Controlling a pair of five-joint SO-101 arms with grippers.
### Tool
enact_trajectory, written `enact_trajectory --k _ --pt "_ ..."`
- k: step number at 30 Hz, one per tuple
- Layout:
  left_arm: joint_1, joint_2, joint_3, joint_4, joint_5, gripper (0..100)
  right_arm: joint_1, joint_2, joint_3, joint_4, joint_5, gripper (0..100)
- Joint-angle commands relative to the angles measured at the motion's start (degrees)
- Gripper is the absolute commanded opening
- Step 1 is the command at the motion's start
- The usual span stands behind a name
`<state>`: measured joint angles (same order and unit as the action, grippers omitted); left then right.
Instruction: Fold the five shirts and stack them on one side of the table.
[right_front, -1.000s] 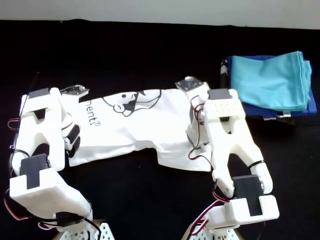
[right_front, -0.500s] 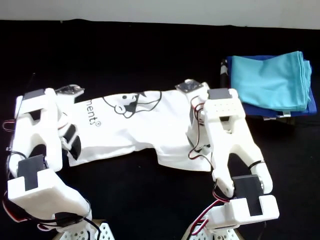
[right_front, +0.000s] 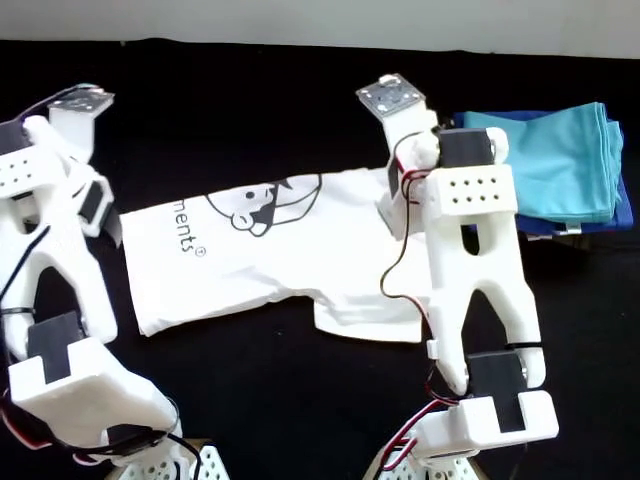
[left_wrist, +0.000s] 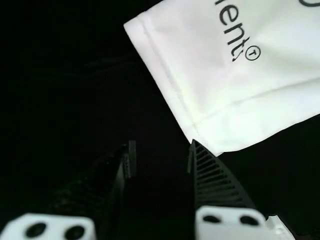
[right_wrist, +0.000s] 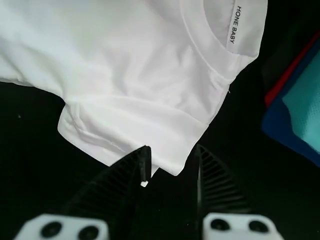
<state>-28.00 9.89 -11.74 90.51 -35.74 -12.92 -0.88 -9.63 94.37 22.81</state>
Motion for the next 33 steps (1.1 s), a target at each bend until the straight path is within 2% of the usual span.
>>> enact_trajectory --k 1,3,5,8,9,14,19,23,33 --pt "4.1 -2.2 -0.5 0.2 0.0 17 0.2 -2.6 1.4 0.0 0.3 14.6" --pt "6.4 -2.1 1.5 -0.8 1.8 17 0.2 -2.5 4.0 -3.2 0.3 14.6" --pt "8.5 -2.1 4.5 -5.1 4.5 16 0.2 -2.5 7.2 -9.4 0.3 14.5" --pt "11.3 -1.5 9.7 -12.2 6.6 1 0.2 -2.4 12.4 -20.4 0.1 5.8" --pt "12.1 -0.5 10.8 -13.7 6.9 1 0.2 -2.3 13.8 -23.3 -0.6 0.5" --pt "11.6 10.2 9.2 -20.1 7.5 1 0.2 5.5 12.0 -29.4 -4.6 0.6" --pt "7.3 23.7 -4.7 -19.0 13.2 1 0.2 19.3 0.7 -33.6 -4.6 0.6" --pt "6.0 33.4 -18.8 -14.8 13.1 1 0.3 31.0 -9.4 -33.6 -4.6 0.6" --pt "3.9 55.5 -53.7 -11.5 13.1 1 0.7 57.3 -39.1 -33.5 -4.3 0.6"
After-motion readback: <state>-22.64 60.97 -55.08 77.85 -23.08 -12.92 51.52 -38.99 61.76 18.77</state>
